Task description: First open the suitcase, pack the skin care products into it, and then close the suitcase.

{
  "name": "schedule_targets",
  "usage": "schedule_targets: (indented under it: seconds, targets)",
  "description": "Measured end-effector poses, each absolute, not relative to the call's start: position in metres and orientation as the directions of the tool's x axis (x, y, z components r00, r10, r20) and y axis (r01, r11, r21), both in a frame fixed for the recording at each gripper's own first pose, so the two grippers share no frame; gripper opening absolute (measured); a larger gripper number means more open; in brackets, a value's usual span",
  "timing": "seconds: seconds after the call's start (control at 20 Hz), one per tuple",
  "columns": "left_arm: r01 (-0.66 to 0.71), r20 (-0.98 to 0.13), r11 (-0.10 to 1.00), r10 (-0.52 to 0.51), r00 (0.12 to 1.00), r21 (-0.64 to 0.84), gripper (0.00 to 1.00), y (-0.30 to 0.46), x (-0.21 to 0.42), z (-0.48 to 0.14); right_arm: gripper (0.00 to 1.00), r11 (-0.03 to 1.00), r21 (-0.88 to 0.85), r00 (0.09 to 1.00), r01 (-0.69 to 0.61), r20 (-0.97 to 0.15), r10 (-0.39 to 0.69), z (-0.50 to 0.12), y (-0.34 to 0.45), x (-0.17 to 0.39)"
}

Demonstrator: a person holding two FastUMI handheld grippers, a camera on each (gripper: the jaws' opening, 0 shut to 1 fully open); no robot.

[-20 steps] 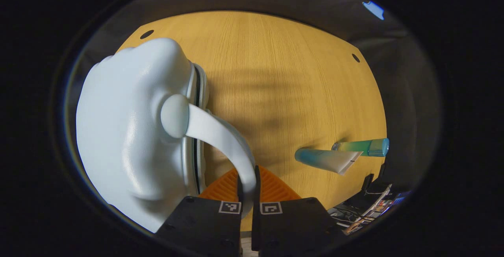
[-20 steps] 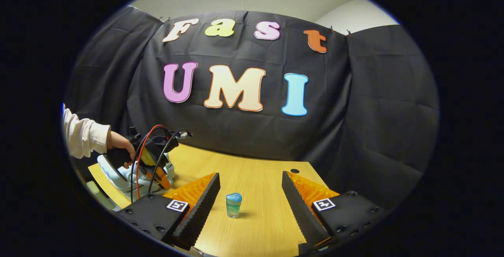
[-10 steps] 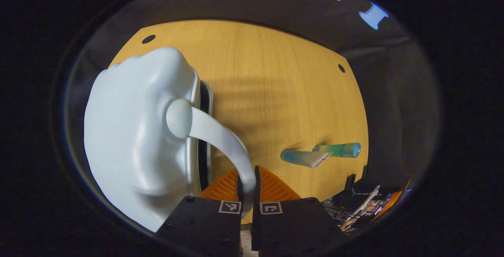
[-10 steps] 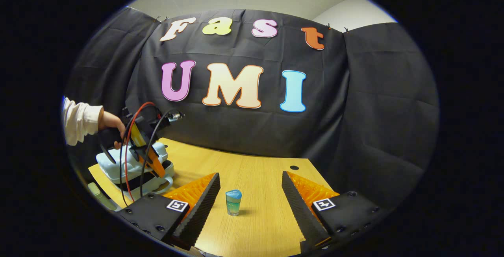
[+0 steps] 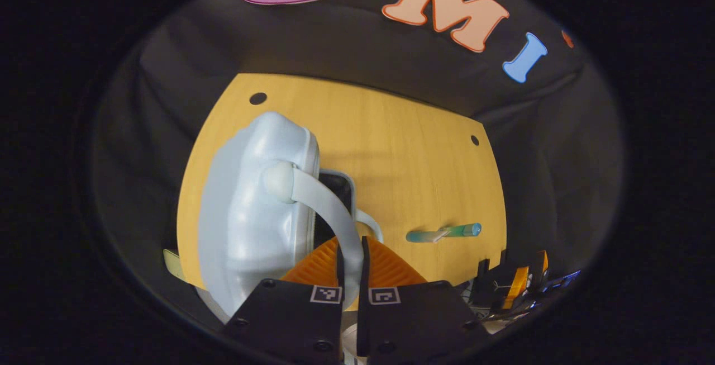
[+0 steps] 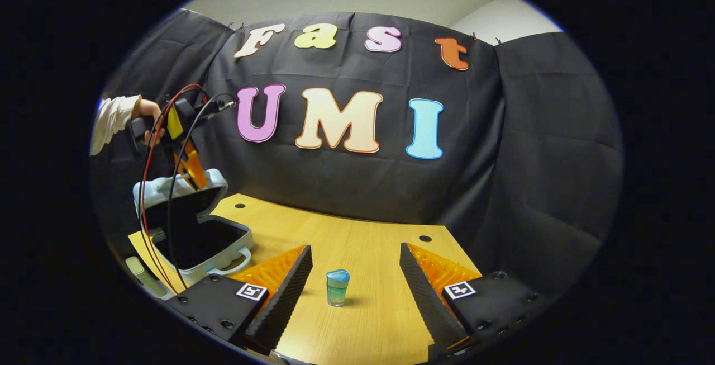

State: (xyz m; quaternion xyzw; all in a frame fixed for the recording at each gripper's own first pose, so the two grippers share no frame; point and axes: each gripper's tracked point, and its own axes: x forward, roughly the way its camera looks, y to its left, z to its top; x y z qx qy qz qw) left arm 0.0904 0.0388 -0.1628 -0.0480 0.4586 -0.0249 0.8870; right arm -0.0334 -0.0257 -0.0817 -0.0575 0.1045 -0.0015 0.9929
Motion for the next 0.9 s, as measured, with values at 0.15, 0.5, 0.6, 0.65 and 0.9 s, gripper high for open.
schedule_targets:
  seconds: [0.15,0.5,0.6,0.65,0.9]
  targets:
    - [-0.040,-0.791,0.996,-0.043,0.611,-0.085,0.03,0.055,0.092,-0.153,1.00,0.993,-0.114,0.977,-0.028,-0.215,0.003,-0.085,-0.019,-0.031]
    - [-0.170,-0.747,0.985,0.090,0.659,-0.031,0.03,0.117,0.094,-0.115,0.99,0.994,-0.102,0.978,-0.040,-0.210,0.018,-0.084,-0.010,-0.025]
    - [-0.208,-0.740,0.978,0.143,0.657,0.005,0.03,0.141,0.091,-0.110,0.99,0.994,-0.105,0.977,-0.038,-0.213,0.014,-0.086,-0.010,-0.025]
    - [-0.234,-0.738,0.972,0.168,0.654,0.014,0.03,0.152,0.089,-0.109,0.99,0.994,-0.106,0.975,-0.037,-0.220,0.013,-0.089,-0.009,-0.026]
    - [-0.310,-0.739,0.950,0.243,0.629,0.049,0.03,0.205,0.070,-0.111,0.99,0.994,-0.110,0.974,-0.029,-0.228,0.003,-0.090,-0.004,-0.020]
